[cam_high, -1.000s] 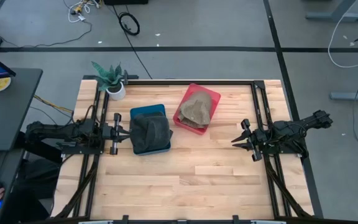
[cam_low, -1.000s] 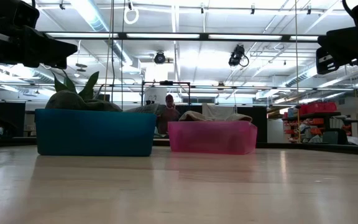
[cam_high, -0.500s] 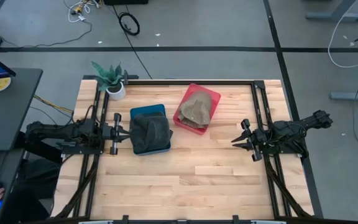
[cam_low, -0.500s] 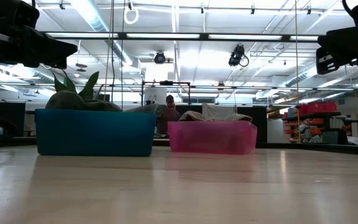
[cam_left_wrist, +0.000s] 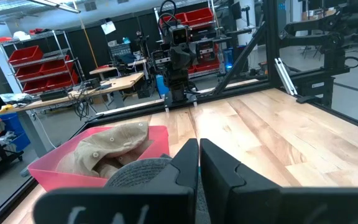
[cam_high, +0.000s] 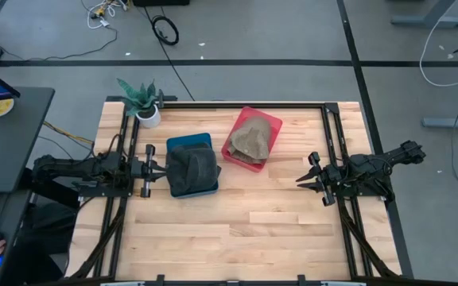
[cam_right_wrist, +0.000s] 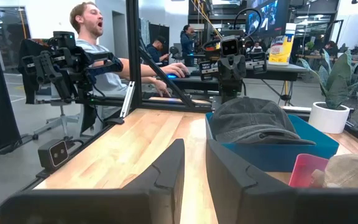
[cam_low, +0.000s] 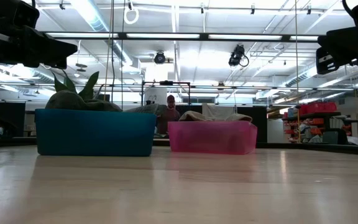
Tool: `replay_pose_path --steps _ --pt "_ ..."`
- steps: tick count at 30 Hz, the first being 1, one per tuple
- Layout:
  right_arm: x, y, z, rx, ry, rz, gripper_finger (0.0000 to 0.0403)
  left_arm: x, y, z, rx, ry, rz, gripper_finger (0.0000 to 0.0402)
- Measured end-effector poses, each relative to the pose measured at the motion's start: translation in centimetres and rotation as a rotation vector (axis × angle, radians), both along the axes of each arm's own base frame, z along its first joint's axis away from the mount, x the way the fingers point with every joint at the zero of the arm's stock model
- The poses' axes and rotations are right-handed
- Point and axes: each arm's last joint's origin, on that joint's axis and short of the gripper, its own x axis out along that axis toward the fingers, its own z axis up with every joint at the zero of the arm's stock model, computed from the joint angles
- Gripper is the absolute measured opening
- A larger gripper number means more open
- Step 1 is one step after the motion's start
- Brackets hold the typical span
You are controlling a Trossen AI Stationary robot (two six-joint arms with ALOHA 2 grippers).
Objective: Pick & Place hat
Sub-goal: Return to Home Position
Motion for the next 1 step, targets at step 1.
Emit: replay_pose_path --steps 1 --pt "0.0 0.0 0.0 0.0 0.0 0.0 0.0071 0.0 0.0 0.01 0.0 0.0 0.0 0.0018"
